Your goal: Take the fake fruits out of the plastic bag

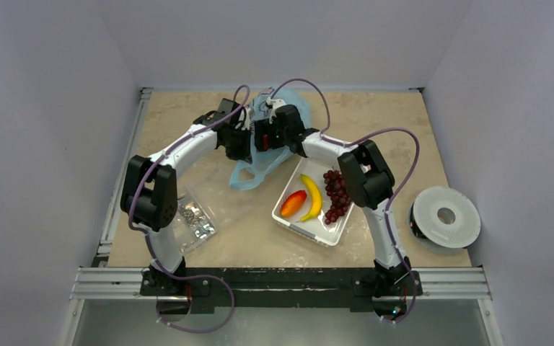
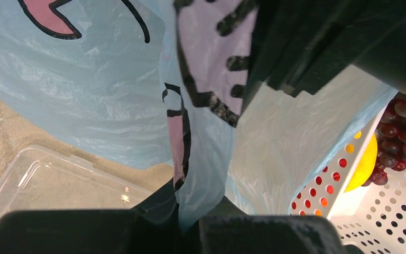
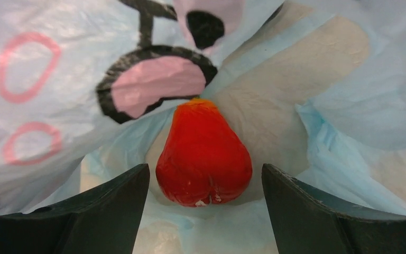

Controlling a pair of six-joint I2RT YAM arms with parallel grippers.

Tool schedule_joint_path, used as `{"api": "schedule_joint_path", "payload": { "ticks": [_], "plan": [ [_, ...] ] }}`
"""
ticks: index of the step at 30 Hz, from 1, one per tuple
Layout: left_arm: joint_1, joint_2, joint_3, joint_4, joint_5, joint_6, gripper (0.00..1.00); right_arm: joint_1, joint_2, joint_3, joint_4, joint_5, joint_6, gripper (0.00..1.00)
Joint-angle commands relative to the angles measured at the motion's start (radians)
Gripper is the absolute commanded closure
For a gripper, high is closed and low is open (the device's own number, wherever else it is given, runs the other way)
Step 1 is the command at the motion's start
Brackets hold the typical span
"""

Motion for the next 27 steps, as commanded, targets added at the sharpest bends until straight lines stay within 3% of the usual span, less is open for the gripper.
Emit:
{"api": "schedule_joint_path", "payload": {
  "ticks": [1, 7, 27],
  "plan": [
    [-0.005, -0.004, 0.033, 0.023, 0.021, -0.003, 1.00, 0.014, 0.029, 0.085, -0.014, 0.019, -0.022, 0.21],
    [-0.005, -0.010, 0.037, 0.022, 0.025, -0.003, 1.00, 0.017, 0.030, 0.096, -0.023, 0.033, -0.006, 0.26],
    [-0.004, -0.020, 0.045, 0.010, 0.011, -0.002, 1.00, 0.016, -0.189, 0.001, -0.029, -0.081, 0.077, 0.97]
  ]
}}
